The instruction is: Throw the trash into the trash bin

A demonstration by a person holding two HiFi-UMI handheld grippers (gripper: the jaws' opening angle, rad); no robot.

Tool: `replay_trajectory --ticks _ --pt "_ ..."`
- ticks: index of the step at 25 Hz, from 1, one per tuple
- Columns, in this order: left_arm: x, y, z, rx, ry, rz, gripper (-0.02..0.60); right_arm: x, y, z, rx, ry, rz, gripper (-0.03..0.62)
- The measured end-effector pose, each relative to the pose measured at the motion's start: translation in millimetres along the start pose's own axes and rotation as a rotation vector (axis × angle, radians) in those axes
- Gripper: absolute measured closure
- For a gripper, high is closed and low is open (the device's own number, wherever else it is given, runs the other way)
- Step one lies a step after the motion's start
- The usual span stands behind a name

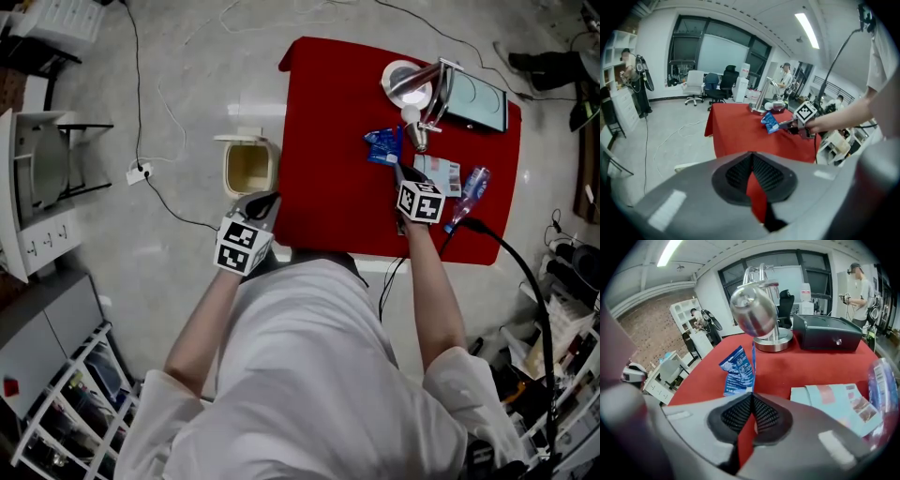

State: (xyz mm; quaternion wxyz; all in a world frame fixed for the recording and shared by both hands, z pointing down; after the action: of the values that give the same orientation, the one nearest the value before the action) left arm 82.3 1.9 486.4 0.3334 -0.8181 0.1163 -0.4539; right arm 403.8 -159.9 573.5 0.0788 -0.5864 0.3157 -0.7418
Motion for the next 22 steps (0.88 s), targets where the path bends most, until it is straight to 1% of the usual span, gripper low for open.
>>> replay_trajectory --ticks 5,9,13,17,22 --pt "-17.7 -10.3 -11.1 -0.01 0.002 0.019 0.577 -16.4 2.6 -30.0 0.024 0.043 0.032 0.592" --pt "-32.2 -18.9 -22.3 0.0 0.003 0.033 0.577 -26.3 5.4 -56.4 0.051 0.06 0.064 0.592" --pt "-55.9 -28.8 -36.3 -0.01 0.006 0.051 0.577 -41.3 12.9 -89.2 0.079 0.081 0.102 0.592" --pt "-77.9 -41.4 -50.2 -0.012 0.007 0.061 0.577 -48.1 17.5 -125.3 0.066 0.102 0.12 0.592" --pt "-102.1 -55.2 -65.7 -0.028 0.014 0.072 0.577 -47.5 21.1 -169.0 0.039 0.132 0.113 0.592"
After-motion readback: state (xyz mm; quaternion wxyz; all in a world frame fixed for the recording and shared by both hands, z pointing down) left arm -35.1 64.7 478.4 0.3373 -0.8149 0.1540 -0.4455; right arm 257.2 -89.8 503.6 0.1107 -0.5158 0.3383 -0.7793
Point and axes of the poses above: the fingertips, and each gripper's own axes: x forward along the fingers, z to its right, y out of its top, the point moved 6 cm from there along -x, backward along the fingers, and after that the axes turned 7 degrees about -y, right-handed, at the moved point
